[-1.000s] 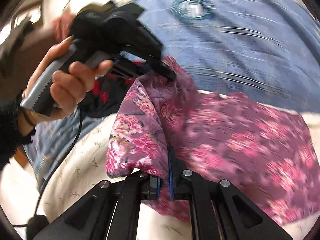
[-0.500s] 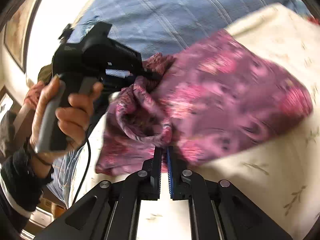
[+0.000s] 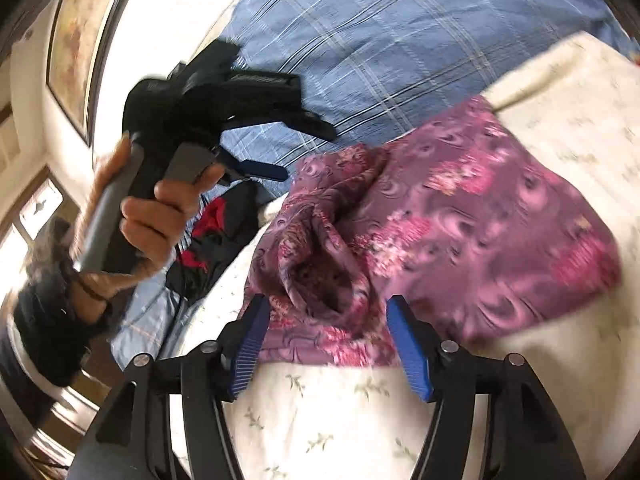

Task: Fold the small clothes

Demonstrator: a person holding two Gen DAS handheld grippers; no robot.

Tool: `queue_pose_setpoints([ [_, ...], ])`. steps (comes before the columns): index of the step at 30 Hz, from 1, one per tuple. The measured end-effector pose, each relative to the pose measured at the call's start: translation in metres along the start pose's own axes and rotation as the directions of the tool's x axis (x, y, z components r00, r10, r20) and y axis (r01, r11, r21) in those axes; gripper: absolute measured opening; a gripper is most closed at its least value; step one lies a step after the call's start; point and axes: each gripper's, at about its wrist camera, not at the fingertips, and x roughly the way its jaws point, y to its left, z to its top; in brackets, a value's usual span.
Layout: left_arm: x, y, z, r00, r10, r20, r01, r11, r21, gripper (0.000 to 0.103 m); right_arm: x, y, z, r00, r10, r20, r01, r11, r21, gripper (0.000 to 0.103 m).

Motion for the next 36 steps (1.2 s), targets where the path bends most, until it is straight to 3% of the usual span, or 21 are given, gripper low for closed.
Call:
queue_pose_setpoints([
  [3, 0.025, -0.01, -0.006, 0.997, 0.05, -0.067, -0.049, 0.999, 0.02, 0.082, 0.021, 0.003, 0.003, 0.999, -0.013, -0.039, 0.011, 0.999, -0.044, 0.064],
  [6, 0.04, -0.01, -0.012, 0.994, 0.079, -0.076, -0.078, 0.997, 0.014, 0.079, 0.036, 0.006, 0.004, 0.998, -0.019, -0.054, 0.015, 0.996, -0.082, 0.063],
  [8, 0.039, -0.01, -0.016, 0.992, 0.117, -0.036, -0.116, 0.993, 0.032, 0.044, 0.045, 0.009, 0.005, 0.997, -0.033, -0.064, 0.026, 0.994, -0.107, 0.054],
  [9, 0.037, -0.01, -0.019, 0.99, 0.137, -0.013, -0.137, 0.99, 0.044, 0.023, 0.048, 0.012, 0.006, 0.997, -0.021, -0.076, 0.011, 0.992, -0.124, 0.027],
  [10, 0.031, -0.008, -0.022, 0.993, 0.115, 0.009, -0.115, 0.992, 0.042, 0.004, 0.05, 0.015, 0.006, 0.996, -0.016, -0.085, 0.004, 0.991, -0.134, 0.013],
  [13, 0.007, -0.005, -0.031, 0.995, 0.046, 0.084, -0.046, 0.999, -0.005, 0.005, 0.046, 0.015, 0.008, 0.997, 0.018, -0.079, -0.027, 0.993, -0.119, 0.012],
  [17, -0.027, -0.036, -0.034, 0.983, -0.01, 0.182, 0.004, 0.999, 0.038, 0.005, 0.002, 0.0, 0.019, 0.996, 0.082, 0.033, -0.081, 0.997, -0.016, 0.011],
  [22, -0.018, -0.101, -0.021, 0.976, -0.114, 0.184, 0.094, 0.989, 0.114, 0.005, -0.059, -0.041, 0.028, 0.987, 0.004, 0.162, -0.015, 0.998, 0.064, 0.011],
  [24, 0.007, -0.123, -0.019, 0.982, -0.122, 0.147, 0.105, 0.987, 0.124, 0.005, -0.068, -0.064, 0.025, 0.986, -0.051, 0.16, 0.035, 0.994, 0.104, 0.011],
  [27, 0.04, -0.14, -0.02, 0.992, -0.103, 0.076, 0.095, 0.991, 0.098, 0.008, -0.067, -0.099, 0.014, 0.988, -0.119, 0.093, 0.101, 0.977, 0.186, 0.012],
  [30, 0.03, -0.133, -0.024, 0.983, -0.156, 0.1, 0.148, 0.985, 0.091, 0.014, -0.066, -0.109, 0.006, 0.994, -0.104, 0.038, 0.094, 0.974, 0.205, 0.016],
  [32, 0.005, -0.11, -0.028, 0.964, -0.236, 0.124, 0.228, 0.971, 0.073, 0.025, -0.075, -0.106, 0.011, 0.992, -0.121, 0.039, 0.112, 0.978, 0.178, 0.024],
  [33, -0.008, -0.096, -0.031, 0.95, -0.267, 0.161, 0.261, 0.964, 0.057, 0.037, -0.082, -0.105, 0.015, 0.989, -0.136, 0.055, 0.125, 0.978, 0.169, 0.03],
  [34, -0.025, -0.075, -0.036, 0.935, -0.282, 0.217, 0.281, 0.959, 0.035, 0.059, -0.089, -0.105, 0.021, 0.986, -0.142, 0.082, 0.127, 0.978, 0.168, 0.034],
  [36, -0.046, -0.036, -0.045, 0.916, -0.248, 0.314, 0.271, 0.962, -0.031, 0.083, -0.102, -0.106, 0.044, 0.978, -0.141, 0.154, 0.114, 0.978, 0.175, 0.051],
])
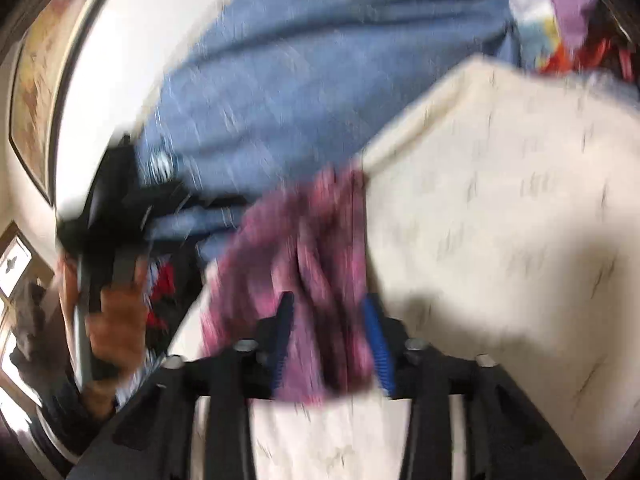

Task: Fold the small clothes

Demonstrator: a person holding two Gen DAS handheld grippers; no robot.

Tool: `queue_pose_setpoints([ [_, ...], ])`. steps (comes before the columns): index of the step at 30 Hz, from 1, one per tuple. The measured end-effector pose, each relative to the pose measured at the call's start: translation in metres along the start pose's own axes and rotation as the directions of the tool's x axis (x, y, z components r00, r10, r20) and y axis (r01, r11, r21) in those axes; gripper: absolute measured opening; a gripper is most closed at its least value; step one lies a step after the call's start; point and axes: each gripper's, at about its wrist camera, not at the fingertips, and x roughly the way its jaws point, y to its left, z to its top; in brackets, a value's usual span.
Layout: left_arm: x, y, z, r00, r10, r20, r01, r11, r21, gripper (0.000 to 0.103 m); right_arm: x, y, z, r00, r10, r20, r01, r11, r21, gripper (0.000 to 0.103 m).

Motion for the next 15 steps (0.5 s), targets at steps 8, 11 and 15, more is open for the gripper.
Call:
queue_pose_setpoints([
  [8, 0.022, 0.099, -0.025, 0.994, 0.035, -0.099, -0.058, 0.969, -0.24, 0.083, 0.12, 0.012, 0.076, 0.985, 0.021, -0.17, -0.009, 0.997, 0.074, 0.058],
  [11, 0.032, 0.101, -0.026, 0.99, 0.052, -0.129, -0.081, 0.969, -0.233, 0.076, 0.171, 0.015, 0.083, 0.942, -0.022, -0.334, 0.054, 0.995, 0.087, 0.017],
  [15, 0.025, 0.083, -0.025, 0.988, 0.146, -0.049, -0.152, 0.977, -0.15, 0.071, 0.147, 0.054, 0.104, 0.981, -0.031, -0.19, 0.012, 0.995, -0.101, 0.009],
])
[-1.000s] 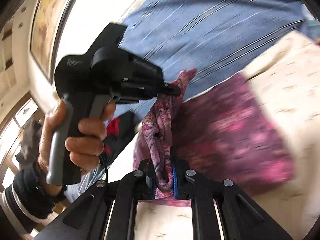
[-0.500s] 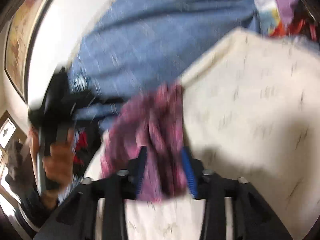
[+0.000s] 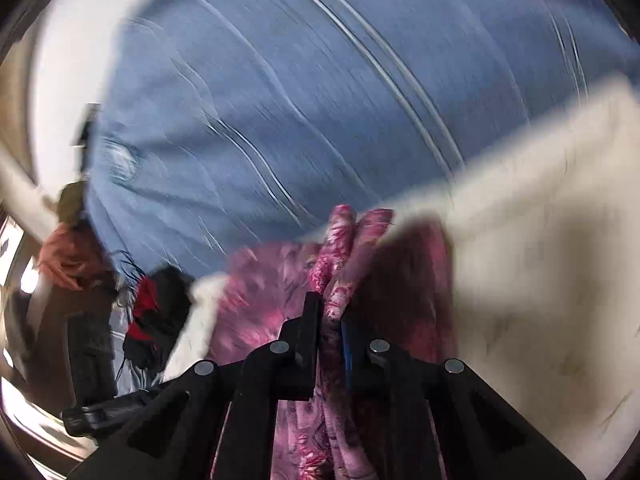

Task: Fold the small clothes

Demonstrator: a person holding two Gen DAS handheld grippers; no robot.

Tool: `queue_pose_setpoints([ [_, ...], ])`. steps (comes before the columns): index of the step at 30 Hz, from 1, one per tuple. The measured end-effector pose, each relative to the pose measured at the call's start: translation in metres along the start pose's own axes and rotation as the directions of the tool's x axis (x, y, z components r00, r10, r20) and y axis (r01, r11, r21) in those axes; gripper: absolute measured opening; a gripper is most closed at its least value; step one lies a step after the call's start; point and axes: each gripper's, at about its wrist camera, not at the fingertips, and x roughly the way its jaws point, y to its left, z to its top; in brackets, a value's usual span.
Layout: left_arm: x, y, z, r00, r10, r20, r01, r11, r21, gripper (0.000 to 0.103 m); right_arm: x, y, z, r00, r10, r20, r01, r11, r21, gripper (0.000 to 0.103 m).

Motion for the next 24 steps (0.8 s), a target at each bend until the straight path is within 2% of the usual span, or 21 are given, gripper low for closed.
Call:
queue_pose_setpoints([
  [1, 0.005, -0.007, -0.001, 1.0, 0.029, 0.01, -0.029, 0.999, 0.035, 0.071, -0.003, 0.001, -0.002, 1.0, -0.026, 0.007, 0.026, 1.0, -0.01, 0.009],
  [2, 0.013, -0.013, -0.004, 0.998, 0.058, 0.001, -0.058, 0.997, 0.054, 0.071, 0.006, -0.006, -0.001, 0.998, -0.067, -0.023, 0.067, 0.998, -0.008, 0.009],
  [3, 0.02, -0.017, -0.006, 0.997, 0.07, -0.012, -0.069, 0.996, 0.065, 0.067, 0.021, -0.017, -0.005, 0.988, -0.128, -0.086, 0.128, 0.992, 0.002, 0.009],
  [5, 0.026, -0.024, -0.012, 0.997, 0.072, -0.018, -0.07, 0.995, 0.077, 0.065, 0.041, -0.029, -0.013, 0.97, -0.184, -0.157, 0.184, 0.983, -0.01, 0.01],
  [7, 0.023, -0.028, -0.015, 0.996, 0.087, 0.008, -0.088, 0.992, 0.092, 0.065, 0.035, -0.03, -0.015, 0.978, -0.16, -0.13, 0.163, 0.987, 0.008, 0.011],
  [9, 0.02, -0.031, -0.017, 0.995, 0.095, 0.008, -0.095, 0.991, 0.096, 0.065, 0.025, -0.03, -0.016, 0.984, -0.136, -0.117, 0.14, 0.99, 0.029, 0.016],
  [13, 0.012, -0.029, -0.02, 0.995, 0.103, 0.01, -0.104, 0.989, 0.107, 0.065, 0.004, -0.036, -0.023, 0.989, -0.056, -0.137, 0.067, 0.995, 0.077, 0.019],
  [16, 0.003, -0.024, -0.024, 0.994, 0.109, 0.003, -0.109, 0.989, 0.1, 0.065, -0.009, -0.043, -0.037, 0.99, 0.037, -0.139, -0.017, 0.99, 0.143, 0.032],
  [17, -0.001, -0.023, -0.027, 0.994, 0.111, -0.004, -0.11, 0.989, 0.096, 0.065, -0.013, -0.047, -0.046, 0.986, 0.079, -0.145, -0.053, 0.983, 0.177, 0.041],
  [18, -0.003, -0.022, -0.027, 0.994, 0.105, -0.009, -0.103, 0.991, 0.089, 0.065, -0.011, -0.05, -0.049, 0.983, 0.1, -0.153, -0.069, 0.979, 0.192, 0.043],
  [19, -0.007, -0.018, -0.03, 0.996, 0.092, -0.015, -0.091, 0.993, 0.075, 0.065, -0.009, -0.047, -0.052, 0.982, 0.1, -0.16, -0.068, 0.979, 0.19, 0.043],
  [20, -0.013, -0.014, -0.035, 0.996, 0.081, -0.027, -0.079, 0.995, 0.059, 0.065, -0.009, -0.045, -0.057, 0.981, 0.078, -0.175, -0.049, 0.985, 0.166, 0.034],
  [21, -0.019, -0.009, -0.041, 0.997, 0.064, -0.034, -0.062, 0.997, 0.043, 0.065, -0.01, -0.035, -0.058, 0.983, 0.043, -0.178, -0.024, 0.994, 0.108, 0.013],
  [23, -0.036, 0.005, -0.054, 0.999, 0.041, -0.03, -0.04, 0.999, 0.024, 0.065, -0.026, -0.015, -0.055, 0.988, 0.084, -0.126, -0.078, 0.995, 0.057, 0.012],
  [24, -0.039, 0.01, -0.056, 0.999, 0.045, -0.027, -0.045, 0.999, 0.022, 0.068, -0.041, -0.007, -0.054, 0.992, 0.113, -0.058, -0.111, 0.993, 0.048, 0.012],
])
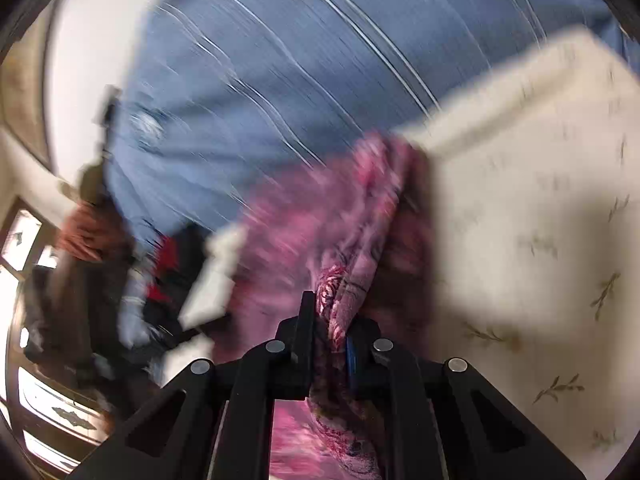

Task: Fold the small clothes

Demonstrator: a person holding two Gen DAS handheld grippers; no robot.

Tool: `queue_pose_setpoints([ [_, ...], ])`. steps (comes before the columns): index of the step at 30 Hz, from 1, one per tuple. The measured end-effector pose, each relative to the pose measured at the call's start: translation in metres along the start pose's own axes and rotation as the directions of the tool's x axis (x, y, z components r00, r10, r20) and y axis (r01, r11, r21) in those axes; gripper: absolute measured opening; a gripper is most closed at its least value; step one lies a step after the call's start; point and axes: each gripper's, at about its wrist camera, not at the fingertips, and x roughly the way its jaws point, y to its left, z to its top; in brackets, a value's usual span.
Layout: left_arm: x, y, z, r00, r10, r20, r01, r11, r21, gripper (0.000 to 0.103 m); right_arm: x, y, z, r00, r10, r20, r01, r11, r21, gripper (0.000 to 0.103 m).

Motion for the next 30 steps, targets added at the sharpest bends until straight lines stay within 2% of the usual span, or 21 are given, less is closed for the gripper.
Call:
queue_pose_setpoints([
  [2, -0.003, 0.012, -0.009, 1.0, 0.027, -0.003, -0.027, 1.0, -0.013, 0.07, -0.001, -0.002, -0.002, 1.0, -0.026, 0.017, 0.026, 1.0, -0.001, 0.012],
  [4, -0.006, 0.025, -0.015, 0.999, -0.011, -0.044, 0.008, 0.998, -0.055, 0.071, 0.02, -0.016, -0.01, 0.976, -0.198, -0.092, 0.197, 0.98, -0.018, 0.015],
  [5, -0.012, 0.031, -0.019, 0.998, -0.034, -0.05, 0.03, 0.996, -0.079, 0.071, 0.018, -0.022, -0.016, 0.978, -0.185, -0.1, 0.186, 0.983, 0.002, 0.019],
  [9, -0.039, 0.046, -0.049, 0.994, -0.095, -0.045, 0.09, 0.99, -0.106, 0.071, -0.03, -0.023, -0.029, 0.997, -0.081, -0.009, 0.082, 0.994, 0.067, 0.037],
  [10, -0.04, 0.047, -0.06, 0.986, -0.153, -0.067, 0.144, 0.982, -0.12, 0.071, -0.039, -0.024, -0.035, 0.997, -0.079, -0.002, 0.079, 0.994, 0.07, 0.041],
  [11, -0.031, 0.044, -0.061, 0.98, -0.181, -0.086, 0.17, 0.977, -0.125, 0.071, -0.047, -0.028, -0.044, 0.997, -0.079, 0.004, 0.078, 0.994, 0.078, 0.047],
  [12, -0.027, 0.038, -0.069, 0.972, -0.205, -0.11, 0.19, 0.973, -0.134, 0.071, -0.051, -0.032, -0.054, 0.998, -0.068, -0.008, 0.069, 0.994, 0.09, 0.048],
  [13, -0.022, 0.034, -0.078, 0.966, -0.222, -0.132, 0.203, 0.969, -0.141, 0.071, -0.049, -0.034, -0.06, 0.998, -0.058, -0.03, 0.06, 0.994, 0.096, 0.048],
  [14, -0.019, 0.031, -0.087, 0.963, -0.219, -0.156, 0.199, 0.971, -0.135, 0.071, -0.043, -0.035, -0.069, 0.995, -0.072, -0.074, 0.078, 0.993, 0.083, 0.042],
  [15, -0.02, 0.026, -0.094, 0.969, -0.191, -0.156, 0.174, 0.978, -0.115, 0.071, -0.035, -0.032, -0.072, 0.991, -0.088, -0.098, 0.094, 0.994, 0.062, 0.016],
  [16, -0.024, 0.019, -0.097, 0.98, -0.15, -0.129, 0.142, 0.987, -0.073, 0.071, -0.035, -0.027, -0.074, 0.992, -0.074, -0.106, 0.079, 0.996, 0.042, 0.011],
  [18, -0.027, 0.011, -0.104, 0.988, -0.09, -0.125, 0.089, 0.996, -0.016, 0.071, -0.054, -0.018, -0.072, 1.0, 0.015, -0.014, -0.014, 0.998, 0.055, 0.011],
  [19, -0.026, 0.012, -0.105, 0.988, -0.089, -0.127, 0.087, 0.996, -0.018, 0.071, -0.065, -0.016, -0.071, 0.998, 0.043, 0.037, -0.045, 0.997, 0.059, 0.011],
  [20, -0.026, 0.014, -0.107, 0.988, -0.089, -0.123, 0.088, 0.996, -0.018, 0.071, -0.071, -0.016, -0.069, 0.996, 0.036, 0.075, -0.041, 0.998, 0.054, 0.011],
  [22, -0.027, 0.013, -0.109, 0.989, -0.081, -0.122, 0.081, 0.997, -0.008, 0.071, -0.056, -0.025, -0.07, 0.996, -0.084, 0.02, 0.083, 0.996, 0.029, 0.011],
  [23, -0.028, 0.013, -0.111, 0.989, -0.076, -0.126, 0.077, 0.997, 0.004, 0.071, -0.042, -0.032, -0.074, 0.983, -0.183, -0.035, 0.183, 0.983, 0.003, 0.012],
  [24, -0.03, 0.013, -0.111, 0.989, -0.075, -0.129, 0.078, 0.997, 0.017, 0.071, -0.034, -0.037, -0.079, 0.977, -0.205, -0.065, 0.205, 0.979, -0.015, 0.012],
  [26, -0.038, 0.018, -0.115, 0.983, -0.113, -0.144, 0.12, 0.992, 0.04, 0.071, -0.042, -0.035, -0.078, 0.983, -0.178, -0.047, 0.178, 0.984, 0.0, 0.022],
  [28, -0.049, 0.032, -0.107, 0.971, -0.197, -0.136, 0.201, 0.979, 0.017, 0.071, -0.052, -0.035, -0.068, 0.988, -0.152, -0.033, 0.153, 0.988, 0.034, 0.023],
  [29, -0.056, 0.04, -0.099, 0.97, -0.218, -0.11, 0.219, 0.976, -0.001, 0.071, -0.061, -0.035, -0.057, 0.99, -0.138, 0.013, 0.137, 0.989, 0.049, 0.028],
  [30, -0.06, 0.046, -0.088, 0.971, -0.222, -0.088, 0.221, 0.975, -0.014, 0.071, -0.066, -0.036, -0.049, 0.99, -0.135, 0.045, 0.131, 0.989, 0.066, 0.038],
])
